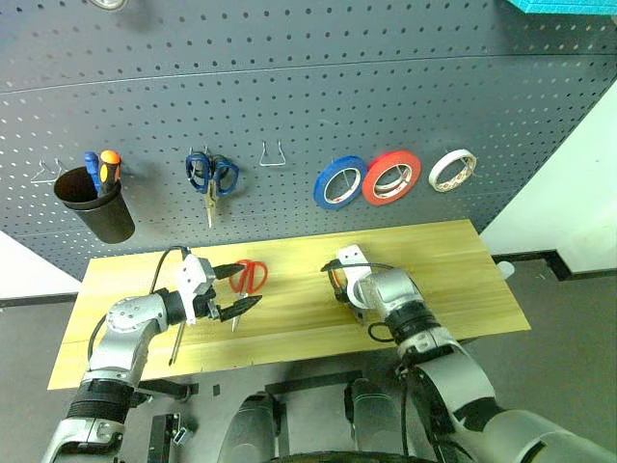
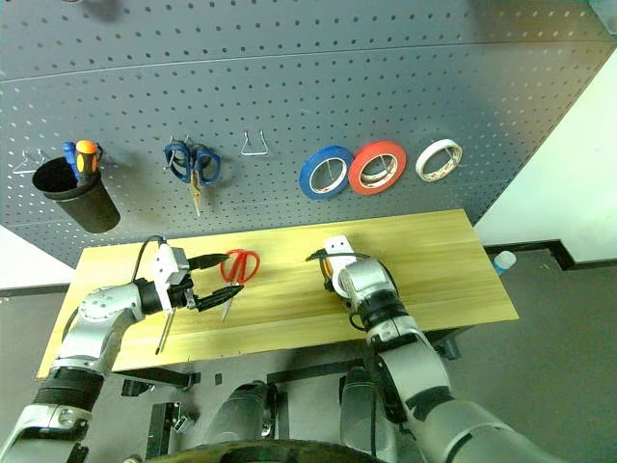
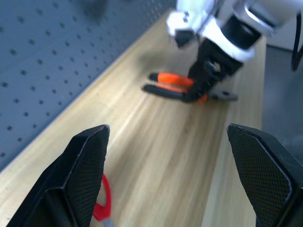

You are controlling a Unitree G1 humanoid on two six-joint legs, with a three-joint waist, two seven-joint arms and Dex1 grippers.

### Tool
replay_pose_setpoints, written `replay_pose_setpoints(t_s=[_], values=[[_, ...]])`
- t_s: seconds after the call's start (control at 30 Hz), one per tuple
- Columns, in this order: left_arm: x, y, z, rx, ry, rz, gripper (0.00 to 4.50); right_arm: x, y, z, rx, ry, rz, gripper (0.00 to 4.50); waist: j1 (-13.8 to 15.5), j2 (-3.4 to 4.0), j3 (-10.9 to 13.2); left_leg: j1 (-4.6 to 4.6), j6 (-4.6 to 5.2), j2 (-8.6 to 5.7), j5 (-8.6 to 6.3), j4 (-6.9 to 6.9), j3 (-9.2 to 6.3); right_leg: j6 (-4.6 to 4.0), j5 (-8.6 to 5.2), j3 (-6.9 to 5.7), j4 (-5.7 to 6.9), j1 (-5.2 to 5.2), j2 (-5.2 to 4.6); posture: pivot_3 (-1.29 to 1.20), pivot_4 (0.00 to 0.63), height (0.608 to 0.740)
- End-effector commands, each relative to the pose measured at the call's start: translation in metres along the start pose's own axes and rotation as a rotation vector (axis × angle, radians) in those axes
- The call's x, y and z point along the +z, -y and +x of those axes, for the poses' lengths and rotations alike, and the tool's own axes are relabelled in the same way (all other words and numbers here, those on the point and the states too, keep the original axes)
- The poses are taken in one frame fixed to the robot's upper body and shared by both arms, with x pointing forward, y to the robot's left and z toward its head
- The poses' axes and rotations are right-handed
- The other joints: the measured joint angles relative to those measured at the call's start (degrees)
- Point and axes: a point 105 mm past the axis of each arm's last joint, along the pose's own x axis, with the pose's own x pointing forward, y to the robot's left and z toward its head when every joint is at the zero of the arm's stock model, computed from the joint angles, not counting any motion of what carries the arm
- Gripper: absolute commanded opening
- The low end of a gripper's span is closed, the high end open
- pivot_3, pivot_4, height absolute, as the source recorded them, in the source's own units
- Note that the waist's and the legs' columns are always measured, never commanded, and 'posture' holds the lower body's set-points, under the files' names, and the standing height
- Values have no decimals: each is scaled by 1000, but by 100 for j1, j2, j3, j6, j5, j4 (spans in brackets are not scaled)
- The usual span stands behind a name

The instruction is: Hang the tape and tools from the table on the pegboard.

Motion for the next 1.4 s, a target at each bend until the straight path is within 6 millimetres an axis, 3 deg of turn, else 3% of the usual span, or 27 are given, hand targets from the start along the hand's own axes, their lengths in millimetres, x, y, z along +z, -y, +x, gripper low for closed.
replay_pose_setpoints(t_s=[0.03,0.17,0.37,0.53,0.73,0.93,1.4], values=[[32,-17,-22,145,155,37,4143,39,-24,-28,131,269,-238,2600,-2,5,3,-11,0,0,0,0,0,9,2,0,1,-12,-1,-60,140,729],[44,-16,-51,257,232,40,4143,61,-37,-67,182,526,-510,2600,-25,8,6,-57,-1,0,0,2,0,20,8,0,1,-58,0,-62,139,729],[53,-12,-76,339,251,61,4143,113,-59,-139,269,936,-654,2600,21,-13,23,-59,-1,2,0,6,-1,9,-9,-3,0,-58,0,-28,147,729],[60,-13,-85,380,265,90,4143,155,-74,-201,340,1224,-701,2600,36,-22,69,-61,-4,2,2,19,0,-4,-4,-2,-4,-52,0,-5,163,729],[76,-12,-88,444,340,160,4143,206,-67,-245,262,1454,-590,2600,46,-31,150,-62,-4,2,2,8,-5,-13,4,-4,-3,-56,1,15,193,729],[85,4,-82,450,364,158,4143,227,-66,-267,243,1566,-513,2600,67,-28,258,-74,-4,2,2,0,-5,-13,4,-4,-4,-70,-1,22,225,729],[97,10,-72,499,356,150,4143,246,-72,-267,229,1637,-439,2600,29,-30,580,-88,-4,2,2,-3,-4,-15,3,-3,6,-94,0,18,280,729]])
